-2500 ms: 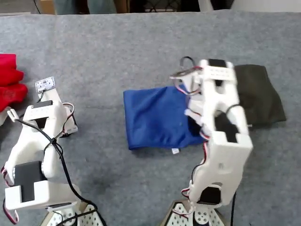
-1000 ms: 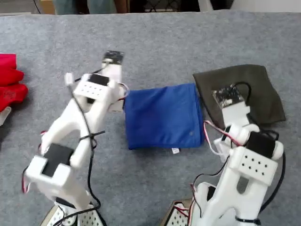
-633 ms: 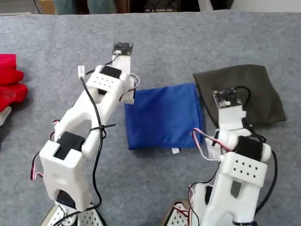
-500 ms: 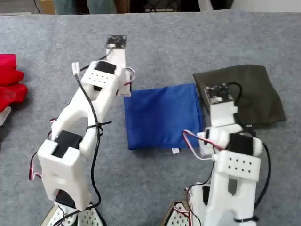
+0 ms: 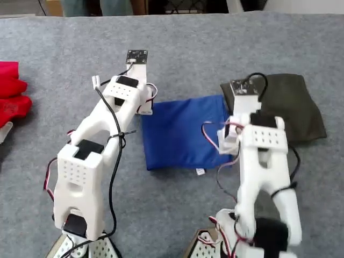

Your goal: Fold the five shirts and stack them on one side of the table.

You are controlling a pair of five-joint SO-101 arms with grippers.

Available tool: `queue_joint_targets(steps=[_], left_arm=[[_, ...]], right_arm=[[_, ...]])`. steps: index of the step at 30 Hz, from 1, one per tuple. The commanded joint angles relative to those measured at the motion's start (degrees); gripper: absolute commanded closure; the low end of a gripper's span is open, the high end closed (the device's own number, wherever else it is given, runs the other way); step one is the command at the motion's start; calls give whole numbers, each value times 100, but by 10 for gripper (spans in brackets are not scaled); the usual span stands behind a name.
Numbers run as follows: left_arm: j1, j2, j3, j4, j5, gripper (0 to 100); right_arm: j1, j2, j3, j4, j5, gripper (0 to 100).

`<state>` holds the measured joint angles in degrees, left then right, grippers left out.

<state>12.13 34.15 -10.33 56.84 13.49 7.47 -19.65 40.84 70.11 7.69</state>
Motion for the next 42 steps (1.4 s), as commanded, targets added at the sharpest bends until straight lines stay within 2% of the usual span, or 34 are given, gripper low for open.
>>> queue_joint_targets(steps=[1, 5, 11, 25, 30, 32, 36, 39, 42], left_arm=[[-31, 290, -725, 281, 35, 971], [-31, 642, -1349, 818, 18, 971], [-31, 949, -1824, 1116, 0, 971], [-31, 923, -1807, 1125, -18, 971], [-31, 923, -1798, 1134, -18, 971], [-31, 923, -1798, 1134, -18, 971], [-31, 923, -1798, 1143, -18, 971], [-31, 923, -1798, 1143, -18, 971], [-31, 914, -1798, 1143, -18, 971]], right_arm=[[-18, 523, -356, -193, -26, 984], [290, 1226, -347, -589, -26, 984], [835, 2114, -453, -1284, -18, 984], [809, 866, -1947, 1178, -18, 984], [114, 919, -1666, 1248, -325, 973], [-141, 1059, -1587, 1240, -923, 908], [-404, 1499, -1569, 1231, -1916, 662], [-501, 1912, -1569, 1037, -2040, 508], [-536, 2308, -1587, 949, -2075, 465]])
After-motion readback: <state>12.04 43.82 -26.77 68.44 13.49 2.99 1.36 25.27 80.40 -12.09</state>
